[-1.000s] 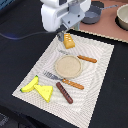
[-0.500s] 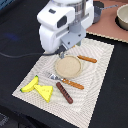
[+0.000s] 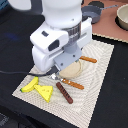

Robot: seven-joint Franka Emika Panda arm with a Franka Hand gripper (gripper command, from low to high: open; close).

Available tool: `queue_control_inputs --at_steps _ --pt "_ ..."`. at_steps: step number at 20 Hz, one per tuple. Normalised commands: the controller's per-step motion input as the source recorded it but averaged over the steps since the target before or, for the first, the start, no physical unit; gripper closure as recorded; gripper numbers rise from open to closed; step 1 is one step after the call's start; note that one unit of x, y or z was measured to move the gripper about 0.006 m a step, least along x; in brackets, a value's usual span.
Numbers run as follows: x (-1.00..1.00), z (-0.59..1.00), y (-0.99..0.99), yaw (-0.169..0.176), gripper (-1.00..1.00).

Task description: Interact with the objects in diverse but meaningful ways.

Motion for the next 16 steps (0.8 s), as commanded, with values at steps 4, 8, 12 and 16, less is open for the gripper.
queue_control_inputs --at_steps 4,8,12,16 --pt "0.47 -0.11 -0.51 0.0 -1.0" --pt "0.25 -0.29 -0.47 0.0 -1.0" --pt "0.24 -0.27 -0.45 0.0 -1.0" --pt "0.24 -0.24 -0.46 0.0 -1.0"
